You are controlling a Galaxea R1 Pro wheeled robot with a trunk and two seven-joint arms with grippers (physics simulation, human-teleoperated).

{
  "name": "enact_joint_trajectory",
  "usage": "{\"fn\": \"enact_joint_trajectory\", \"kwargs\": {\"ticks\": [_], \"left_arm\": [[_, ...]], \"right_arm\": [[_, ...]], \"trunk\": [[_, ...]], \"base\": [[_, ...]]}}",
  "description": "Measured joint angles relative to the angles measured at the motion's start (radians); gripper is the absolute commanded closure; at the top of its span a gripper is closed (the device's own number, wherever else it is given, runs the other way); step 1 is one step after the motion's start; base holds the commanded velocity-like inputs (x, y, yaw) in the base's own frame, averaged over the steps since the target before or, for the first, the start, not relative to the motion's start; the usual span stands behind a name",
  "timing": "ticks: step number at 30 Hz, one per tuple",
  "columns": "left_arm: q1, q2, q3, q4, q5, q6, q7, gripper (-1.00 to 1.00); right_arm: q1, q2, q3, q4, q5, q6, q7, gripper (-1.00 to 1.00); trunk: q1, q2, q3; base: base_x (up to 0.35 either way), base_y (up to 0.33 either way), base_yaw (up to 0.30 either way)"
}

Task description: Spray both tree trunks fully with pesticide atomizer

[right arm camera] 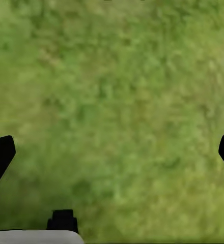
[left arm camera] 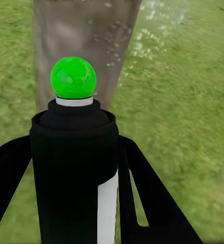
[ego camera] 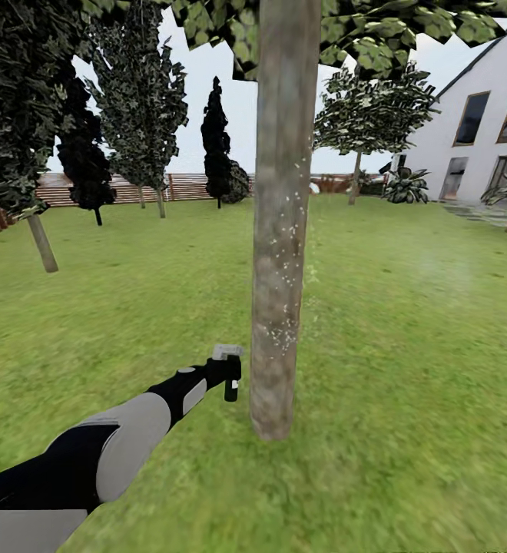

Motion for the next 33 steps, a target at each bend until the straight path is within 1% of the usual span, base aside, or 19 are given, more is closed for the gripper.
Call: {"fn": "enact_joint_trajectory", "kwargs": {"ticks": [4,16,22,28,33], "left_arm": [[0.0,0.0,0.0,0.0,0.0,0.0,0.0,1.0],[0.0,0.0,-0.002,0.0,0.0,0.001,-0.001,1.0],[0.0,0.0,-0.002,0.0,0.0,0.002,-0.001,1.0],[0.0,0.0,-0.002,0.0,0.0,0.029,-0.001,1.0],[0.001,0.0,0.0,0.0,0.0,-0.019,-0.005,1.0]], "right_arm": [[0.0,0.0,0.0,0.0,0.0,0.0,0.0,-1.0],[0.0,0.0,0.0,0.0,0.0,0.0,0.0,-1.0],[0.0,0.0,0.0,0.0,0.0,0.0,0.0,-1.0],[0.0,0.0,0.0,0.0,0.0,0.0,0.0,-1.0],[0.0,-0.006,-0.002,0.0,0.001,0.0,-0.001,-1.0]], "trunk": [[0.0,0.0,0.0],[0.0,0.0,0.0],[0.0,0.0,0.0],[0.0,0.0,0.0],[0.0,0.0,0.0]], "base": [[0.088,0.35,-0.12],[0.012,0.35,-0.28],[0.0,0.35,-0.077],[0.0,0.338,-0.186],[0.0,0.076,-0.03]]}}
